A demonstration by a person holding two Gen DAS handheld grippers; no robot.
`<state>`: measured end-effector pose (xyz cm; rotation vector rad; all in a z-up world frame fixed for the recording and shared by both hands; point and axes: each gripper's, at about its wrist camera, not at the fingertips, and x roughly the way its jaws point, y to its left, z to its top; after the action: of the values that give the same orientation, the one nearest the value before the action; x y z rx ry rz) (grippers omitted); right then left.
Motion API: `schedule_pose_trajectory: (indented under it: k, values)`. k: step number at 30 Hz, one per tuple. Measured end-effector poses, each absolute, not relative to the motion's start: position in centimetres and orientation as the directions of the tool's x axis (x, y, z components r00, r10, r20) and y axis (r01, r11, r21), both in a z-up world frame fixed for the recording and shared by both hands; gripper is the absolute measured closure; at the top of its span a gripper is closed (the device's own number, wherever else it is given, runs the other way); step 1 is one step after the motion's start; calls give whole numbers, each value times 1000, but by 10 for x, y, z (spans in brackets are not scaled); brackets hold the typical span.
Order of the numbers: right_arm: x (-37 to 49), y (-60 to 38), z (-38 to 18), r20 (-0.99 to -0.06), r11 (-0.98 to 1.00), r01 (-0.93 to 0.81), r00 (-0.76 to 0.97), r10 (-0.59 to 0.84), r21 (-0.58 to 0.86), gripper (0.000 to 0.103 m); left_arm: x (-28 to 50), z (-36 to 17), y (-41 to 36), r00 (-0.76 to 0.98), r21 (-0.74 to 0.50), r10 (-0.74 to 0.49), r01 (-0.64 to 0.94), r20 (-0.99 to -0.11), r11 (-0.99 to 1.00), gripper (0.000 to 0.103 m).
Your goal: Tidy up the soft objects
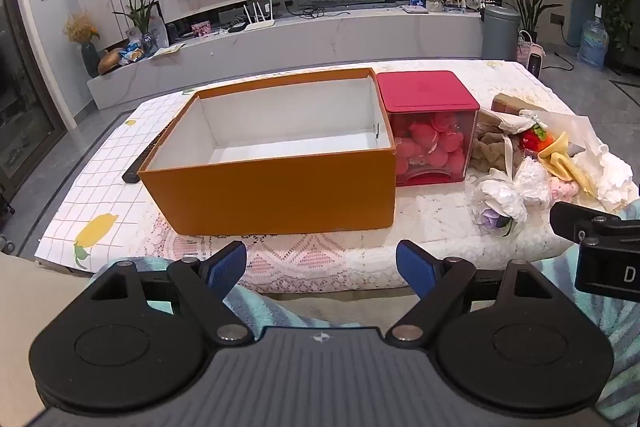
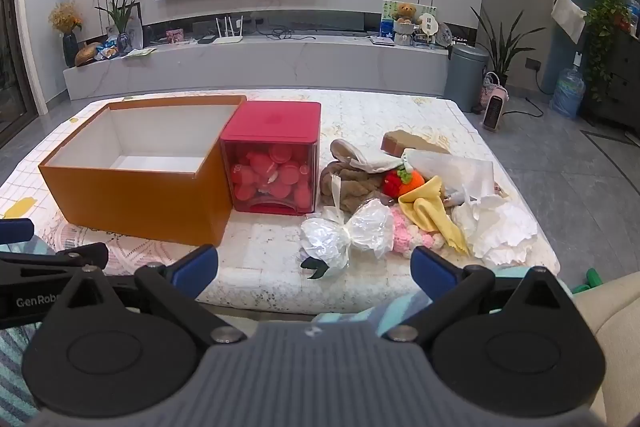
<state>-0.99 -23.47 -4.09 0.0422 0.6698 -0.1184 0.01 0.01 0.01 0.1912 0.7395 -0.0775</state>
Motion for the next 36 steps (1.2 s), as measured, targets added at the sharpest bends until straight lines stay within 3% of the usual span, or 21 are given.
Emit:
schedule_pose_trajectory:
  k: [15,19,36]
  values:
    - [-10,-234,-42,-622,992,123,777,-96,0,3,1,2,1,739,143,-2,133,-673,981,4]
    - [-10,-233,-42,-622,993,121,777,-92,3,3,2,3,2,737,131,-9,132,-676,983,10]
    - [-8,-232,-41,-619,994,106,782,-78,9,3,1,0,2,732,119,-23,142,-681,983,15]
